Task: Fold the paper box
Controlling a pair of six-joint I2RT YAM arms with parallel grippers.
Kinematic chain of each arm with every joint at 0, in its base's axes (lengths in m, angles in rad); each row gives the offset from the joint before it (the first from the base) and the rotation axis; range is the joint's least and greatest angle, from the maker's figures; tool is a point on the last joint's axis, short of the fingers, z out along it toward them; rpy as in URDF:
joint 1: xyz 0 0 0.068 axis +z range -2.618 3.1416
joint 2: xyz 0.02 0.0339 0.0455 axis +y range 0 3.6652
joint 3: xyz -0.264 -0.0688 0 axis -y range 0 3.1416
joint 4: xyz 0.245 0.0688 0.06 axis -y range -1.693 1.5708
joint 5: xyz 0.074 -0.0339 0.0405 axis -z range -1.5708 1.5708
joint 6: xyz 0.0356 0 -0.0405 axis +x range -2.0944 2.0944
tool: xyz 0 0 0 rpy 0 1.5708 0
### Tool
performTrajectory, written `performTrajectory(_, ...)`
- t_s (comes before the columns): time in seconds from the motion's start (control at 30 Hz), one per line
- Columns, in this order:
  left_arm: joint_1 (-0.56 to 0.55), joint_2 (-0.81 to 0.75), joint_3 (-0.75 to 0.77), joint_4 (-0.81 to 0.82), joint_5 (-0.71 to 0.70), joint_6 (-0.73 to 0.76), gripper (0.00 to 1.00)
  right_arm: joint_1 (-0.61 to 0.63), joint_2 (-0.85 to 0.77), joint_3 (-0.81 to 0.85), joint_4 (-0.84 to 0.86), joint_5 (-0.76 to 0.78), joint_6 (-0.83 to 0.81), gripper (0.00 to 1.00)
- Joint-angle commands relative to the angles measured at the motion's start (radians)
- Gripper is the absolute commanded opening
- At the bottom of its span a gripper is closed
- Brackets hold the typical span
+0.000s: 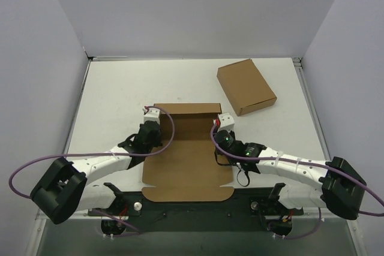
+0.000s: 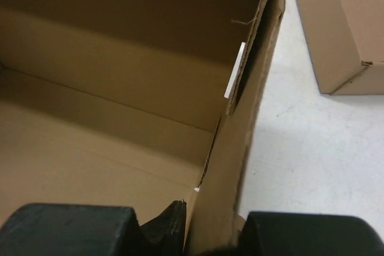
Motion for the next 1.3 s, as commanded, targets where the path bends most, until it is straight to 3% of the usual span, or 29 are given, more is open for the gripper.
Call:
performTrajectory(0.0,-0.026,-0.044,-0.013,0.023,0.028,-0.039,0.22,0.060,0.065,0.044,-0.046,0.162,0.133,0.15)
performTrajectory(0.3,-0.021,-0.155,-0.073,0.035,-0.023,-0.041,0.23,0.137,0.128,0.041,-0.156,0.294,0.291,0.18)
performTrajectory(0.4,-0.023,-0.178,-0.104,0.072,-0.009,-0.012,0.23,0.145,0.116,0.052,-0.187,0.289,0.304,0.23)
performTrajectory(0.5,-0.023,-0.187,-0.118,0.084,0.003,0.026,0.23,0.148,0.053,0.078,-0.239,0.274,0.281,0.45)
performTrajectory(0.53,-0.019,-0.190,-0.122,0.082,0.008,0.036,0.23,0.148,0.027,0.087,-0.254,0.245,0.250,0.56)
performTrajectory(0.6,-0.016,-0.200,-0.125,0.096,0.024,0.042,0.23,0.148,-0.062,0.131,-0.290,0.155,0.200,0.70)
performTrajectory(0.73,-0.007,-0.201,-0.122,0.099,0.038,0.049,0.23,0.146,-0.200,0.243,-0.371,0.015,0.074,0.80)
performTrajectory(0.83,0.004,-0.198,-0.121,0.099,0.054,0.050,0.23,0.133,-0.271,0.344,-0.457,0.005,0.022,0.85)
performTrajectory(0.9,0.007,-0.203,-0.125,0.102,0.058,0.050,0.23,0.096,-0.280,0.381,-0.501,0.012,0.006,0.84)
performTrajectory(1.03,0.010,-0.213,-0.133,0.110,0.064,0.054,0.23,-0.120,-0.308,0.377,-0.491,-0.108,-0.002,0.81)
performTrajectory(1.13,0.010,-0.213,-0.132,0.110,0.070,0.056,0.23,-0.324,-0.332,0.294,-0.420,-0.200,0.012,0.79)
performTrajectory(1.27,0.010,-0.210,-0.130,0.110,0.069,0.057,0.22,-0.482,-0.341,0.179,-0.376,-0.303,0.038,0.77)
